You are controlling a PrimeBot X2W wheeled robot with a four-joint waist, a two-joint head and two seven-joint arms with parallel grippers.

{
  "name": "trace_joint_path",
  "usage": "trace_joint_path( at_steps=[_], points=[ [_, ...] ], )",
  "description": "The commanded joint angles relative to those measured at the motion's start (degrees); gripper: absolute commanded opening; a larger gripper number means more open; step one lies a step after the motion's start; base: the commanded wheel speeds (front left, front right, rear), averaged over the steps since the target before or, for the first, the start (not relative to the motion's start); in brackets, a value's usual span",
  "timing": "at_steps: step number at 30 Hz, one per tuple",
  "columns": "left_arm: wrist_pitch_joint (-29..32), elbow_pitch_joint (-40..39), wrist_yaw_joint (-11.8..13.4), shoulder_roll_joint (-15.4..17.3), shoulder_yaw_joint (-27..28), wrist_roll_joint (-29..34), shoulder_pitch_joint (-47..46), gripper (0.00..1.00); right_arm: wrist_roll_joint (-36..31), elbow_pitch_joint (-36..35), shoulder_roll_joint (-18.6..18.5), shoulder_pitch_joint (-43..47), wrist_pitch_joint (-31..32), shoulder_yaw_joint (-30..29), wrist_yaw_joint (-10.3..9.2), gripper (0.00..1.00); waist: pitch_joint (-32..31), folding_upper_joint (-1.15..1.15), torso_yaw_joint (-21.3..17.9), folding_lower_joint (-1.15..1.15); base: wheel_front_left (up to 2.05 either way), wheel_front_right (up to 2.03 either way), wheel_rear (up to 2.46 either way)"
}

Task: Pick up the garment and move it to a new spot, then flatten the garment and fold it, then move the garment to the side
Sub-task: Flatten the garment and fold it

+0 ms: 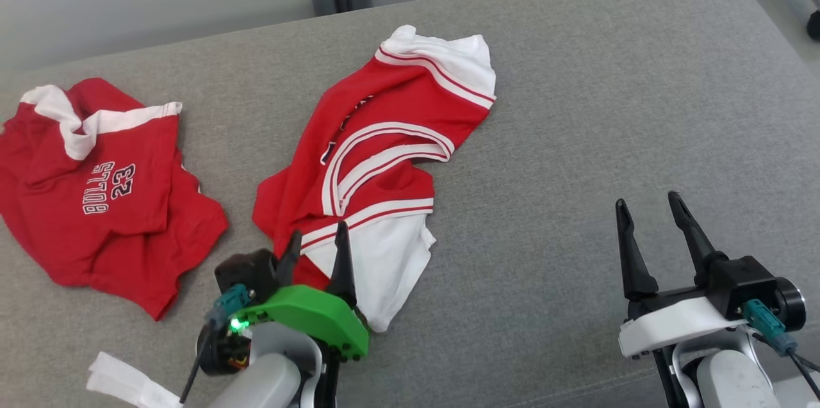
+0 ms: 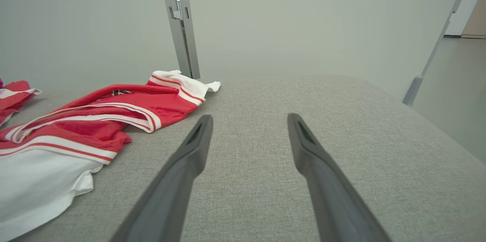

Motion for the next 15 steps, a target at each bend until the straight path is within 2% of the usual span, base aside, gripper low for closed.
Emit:
trace_joint_path(
  at_steps=[1, 7, 15],
  points=[
    [0.0, 1.0, -0.5, -0.2, -0.3, -0.3, 1.3, 1.00, -0.2, 0.0, -0.1, 0.1, -0.2, 0.3, -0.02, 1.00, -0.1, 0.00, 0.9, 0.00, 0.00, 0.00, 0.00],
    [-0.4, 4.4, -2.3, -1.5, -0.2, -1.9, 2.5, 1.00, 0.3, -0.1, -0.1, -0.1, -0.2, 1.2, -0.03, 1.00, 0.6, 0.00, 0.9, 0.00, 0.00, 0.00, 0.00],
    [-1.0, 6.9, -4.1, -2.8, 0.5, -2.3, -0.2, 1.00, 0.5, 0.4, -0.1, -0.5, -0.2, 1.5, -0.02, 1.00, 1.0, 0.00, 0.2, 0.00, 0.00, 0.00, 0.00]
  ],
)
